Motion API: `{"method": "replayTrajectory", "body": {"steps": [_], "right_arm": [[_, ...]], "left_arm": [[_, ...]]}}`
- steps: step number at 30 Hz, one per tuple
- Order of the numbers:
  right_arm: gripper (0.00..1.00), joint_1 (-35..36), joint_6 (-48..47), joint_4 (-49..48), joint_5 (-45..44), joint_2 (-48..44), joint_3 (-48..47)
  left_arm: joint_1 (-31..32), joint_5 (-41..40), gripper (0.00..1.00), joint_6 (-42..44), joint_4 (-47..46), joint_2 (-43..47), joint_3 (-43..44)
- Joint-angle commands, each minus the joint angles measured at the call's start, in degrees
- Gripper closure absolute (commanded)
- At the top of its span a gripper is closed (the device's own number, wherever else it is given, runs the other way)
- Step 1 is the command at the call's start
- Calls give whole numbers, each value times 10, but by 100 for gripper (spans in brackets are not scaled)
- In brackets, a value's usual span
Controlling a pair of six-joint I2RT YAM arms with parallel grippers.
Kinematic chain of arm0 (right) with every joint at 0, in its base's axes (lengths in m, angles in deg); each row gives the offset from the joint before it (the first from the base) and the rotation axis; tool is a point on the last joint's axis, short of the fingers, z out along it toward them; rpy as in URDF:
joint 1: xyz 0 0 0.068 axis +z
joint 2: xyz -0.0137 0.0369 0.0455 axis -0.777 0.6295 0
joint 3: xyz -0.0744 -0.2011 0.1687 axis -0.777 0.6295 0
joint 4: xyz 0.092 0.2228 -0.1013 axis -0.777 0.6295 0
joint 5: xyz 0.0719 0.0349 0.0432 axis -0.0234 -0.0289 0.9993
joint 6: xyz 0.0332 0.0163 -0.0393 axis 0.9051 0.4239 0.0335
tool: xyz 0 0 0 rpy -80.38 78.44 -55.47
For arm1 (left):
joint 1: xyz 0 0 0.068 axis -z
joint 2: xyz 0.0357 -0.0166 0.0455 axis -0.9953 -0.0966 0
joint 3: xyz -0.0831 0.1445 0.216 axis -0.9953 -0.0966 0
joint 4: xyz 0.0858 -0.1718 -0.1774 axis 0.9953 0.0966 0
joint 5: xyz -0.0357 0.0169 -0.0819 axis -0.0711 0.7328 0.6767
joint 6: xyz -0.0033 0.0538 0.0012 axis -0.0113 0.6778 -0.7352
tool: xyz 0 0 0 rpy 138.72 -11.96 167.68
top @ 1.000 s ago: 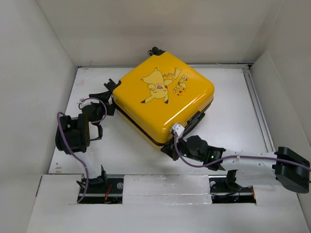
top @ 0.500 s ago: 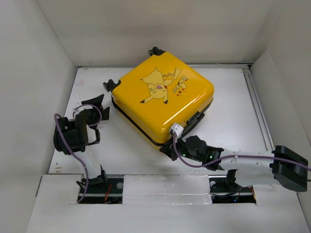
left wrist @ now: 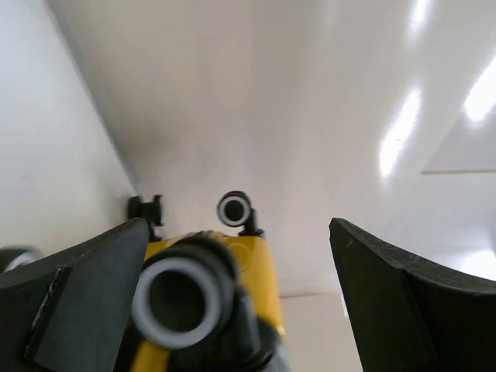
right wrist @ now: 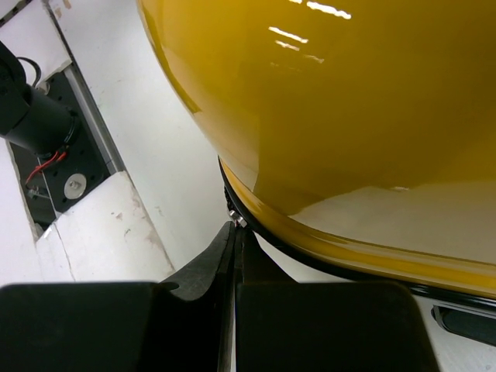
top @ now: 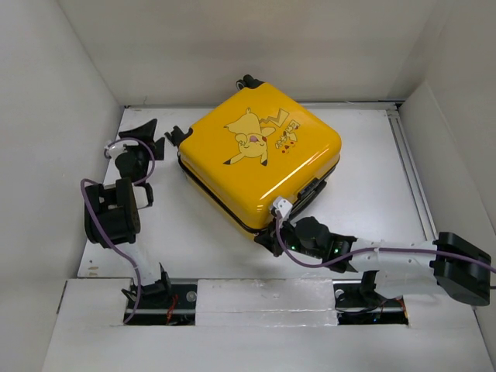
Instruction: Pack the luggage
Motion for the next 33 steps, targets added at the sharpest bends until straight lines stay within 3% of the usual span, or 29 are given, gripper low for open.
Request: {"method": "replayTrajectory", "body": {"steps": [1,5,8,16,22,28,33], "right_arm": [[100,13,7,-8,18,16,-13],[100,13,7,-8,18,22,-13],[100,18,7,-8,18,22,-13],[100,18,7,-8,18,27,-13],[100,18,7,-13,18,33,-24],[100,18,7,-13,23,38,-24],[100,18,7,-13,23,38,-24]], "left_arm": [[7,36,0,17,-107,-3,66],[19,80,0,23,-12,-35,136],[26,71,0,23,38,-42,130],[26,-33,0,99,179,20,95],[26,29,0,115,186,-8,140],[44,74,0,87,136,-20,142],[49,82,0,65,136,-26,144]]}}
